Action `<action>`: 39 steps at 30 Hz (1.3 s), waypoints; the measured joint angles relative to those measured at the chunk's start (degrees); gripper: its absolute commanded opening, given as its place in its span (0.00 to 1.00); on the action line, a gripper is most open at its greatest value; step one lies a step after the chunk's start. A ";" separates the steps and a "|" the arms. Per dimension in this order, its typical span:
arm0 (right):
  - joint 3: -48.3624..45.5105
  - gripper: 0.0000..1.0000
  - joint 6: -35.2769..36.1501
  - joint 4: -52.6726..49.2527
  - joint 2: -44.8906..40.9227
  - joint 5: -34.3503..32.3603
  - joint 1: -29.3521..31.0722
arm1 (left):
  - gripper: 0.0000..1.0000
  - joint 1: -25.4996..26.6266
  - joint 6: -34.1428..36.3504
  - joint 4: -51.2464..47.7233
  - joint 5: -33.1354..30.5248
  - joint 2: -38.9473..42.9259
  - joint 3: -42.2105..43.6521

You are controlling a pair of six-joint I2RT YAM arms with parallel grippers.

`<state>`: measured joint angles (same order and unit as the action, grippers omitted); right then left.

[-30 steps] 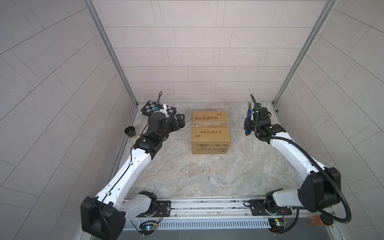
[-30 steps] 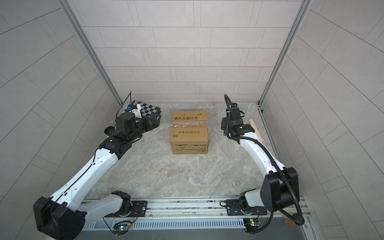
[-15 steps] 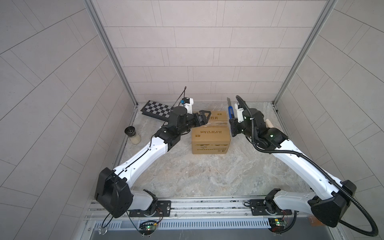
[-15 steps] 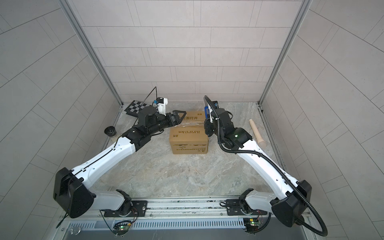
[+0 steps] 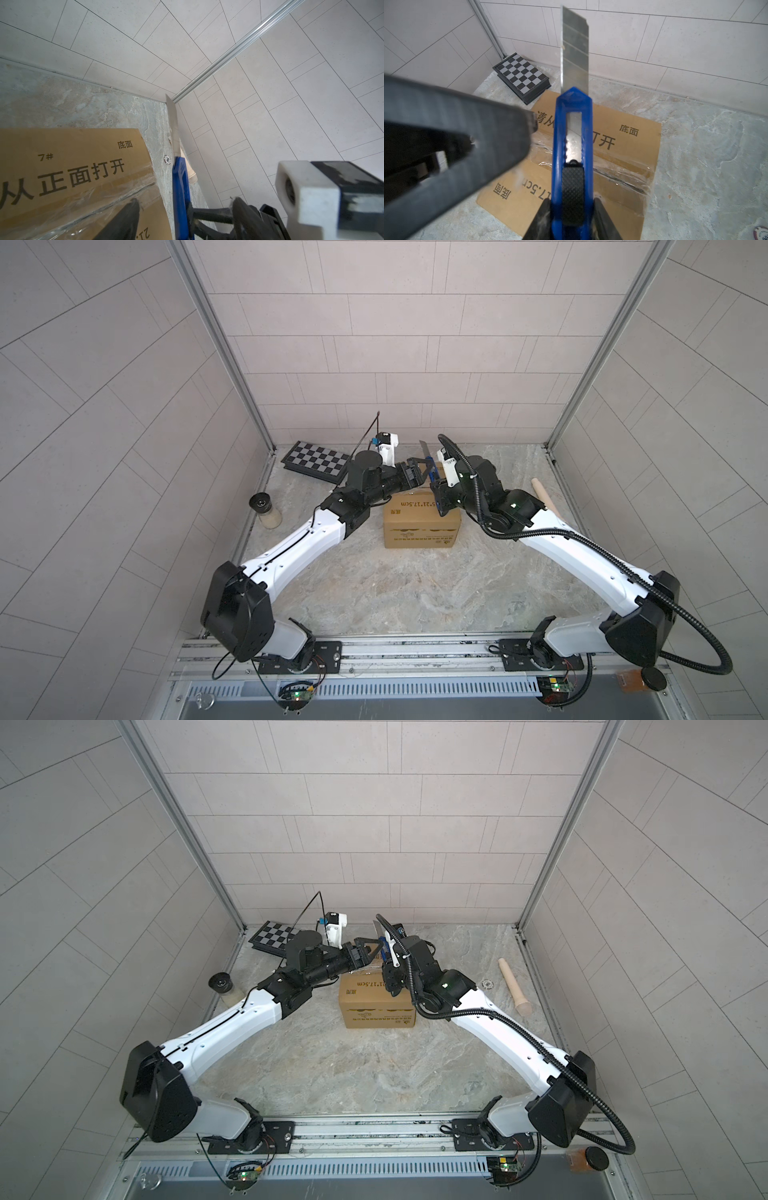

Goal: Unpack the express box
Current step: 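Bring the box cutter toward the left gripper while the left gripper reaches to meet it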

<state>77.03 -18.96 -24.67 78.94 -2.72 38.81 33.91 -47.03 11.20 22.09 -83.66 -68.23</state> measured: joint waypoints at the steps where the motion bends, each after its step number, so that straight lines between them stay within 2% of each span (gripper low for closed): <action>1: 0.04 0.09 0.09 0.09 0.02 0.09 0.22 | 0.69 0.00 -0.17 -0.02 0.04 -0.48 -0.13; 5: 0.11 0.08 0.13 0.28 0.13 0.48 0.96 | 0.62 0.00 -0.59 -0.39 0.17 -1.46 -0.13; 17: 0.20 0.08 0.55 1.05 0.15 1.31 2.86 | 0.32 0.02 -1.42 -0.83 0.11 -2.27 -1.29; 24: 0.20 0.09 0.52 1.36 0.24 1.62 3.15 | 0.00 -0.04 -1.53 -0.96 -0.59 -2.27 -1.29; 27: 0.20 0.20 0.50 1.51 0.26 1.70 3.15 | 0.00 -0.02 -1.42 -1.14 -1.01 -2.12 -1.27; 30: 0.20 0.48 0.15 1.77 0.24 1.88 3.15 | 0.00 -0.02 -1.44 -1.01 -1.33 -1.92 -1.18; 31: 0.20 0.53 0.00 1.95 0.24 1.97 3.15 | 0.00 -0.02 -1.49 -0.66 -1.42 -1.75 -0.96; 35: -0.07 0.65 -0.26 2.86 -0.98 2.54 3.13 | 0.00 -0.70 -2.29 3.15 -1.05 -0.50 1.68; 39: -3.91 0.71 -2.71 6.40 -7.63 5.73 1.05 | 0.00 -2.32 -4.57 12.85 1.62 0.42 6.51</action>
<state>73.12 -21.67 -18.26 71.31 3.01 39.86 31.59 -51.59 24.05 23.70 -83.24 -61.71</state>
